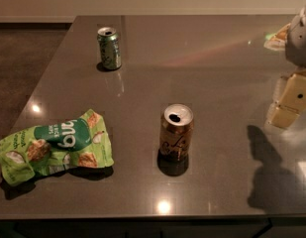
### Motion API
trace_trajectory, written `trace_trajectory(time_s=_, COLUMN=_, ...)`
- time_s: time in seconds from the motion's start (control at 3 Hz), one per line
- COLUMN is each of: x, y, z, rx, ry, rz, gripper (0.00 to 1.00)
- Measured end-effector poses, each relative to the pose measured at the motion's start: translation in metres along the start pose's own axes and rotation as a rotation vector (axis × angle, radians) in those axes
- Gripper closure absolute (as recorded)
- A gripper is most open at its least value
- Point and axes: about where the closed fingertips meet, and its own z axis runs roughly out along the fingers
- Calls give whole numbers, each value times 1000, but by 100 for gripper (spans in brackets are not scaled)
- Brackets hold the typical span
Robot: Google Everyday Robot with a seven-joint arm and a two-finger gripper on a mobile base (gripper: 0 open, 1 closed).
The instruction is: Knock orange can over
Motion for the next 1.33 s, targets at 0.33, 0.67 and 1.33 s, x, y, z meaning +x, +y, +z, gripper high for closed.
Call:
trace_trajectory(time_s=0.33, x=0, y=0, z=0, rx=0, ry=0, rz=0, gripper=0)
trace_trajectory(time_s=0.67, x=-10, y=8, z=10, rx=-28, ry=-34, rz=7, gripper=0)
trace_trajectory(time_s=1.33, x=-54, y=45, z=55, rx=-136, ry=-223, rz=52, gripper=0)
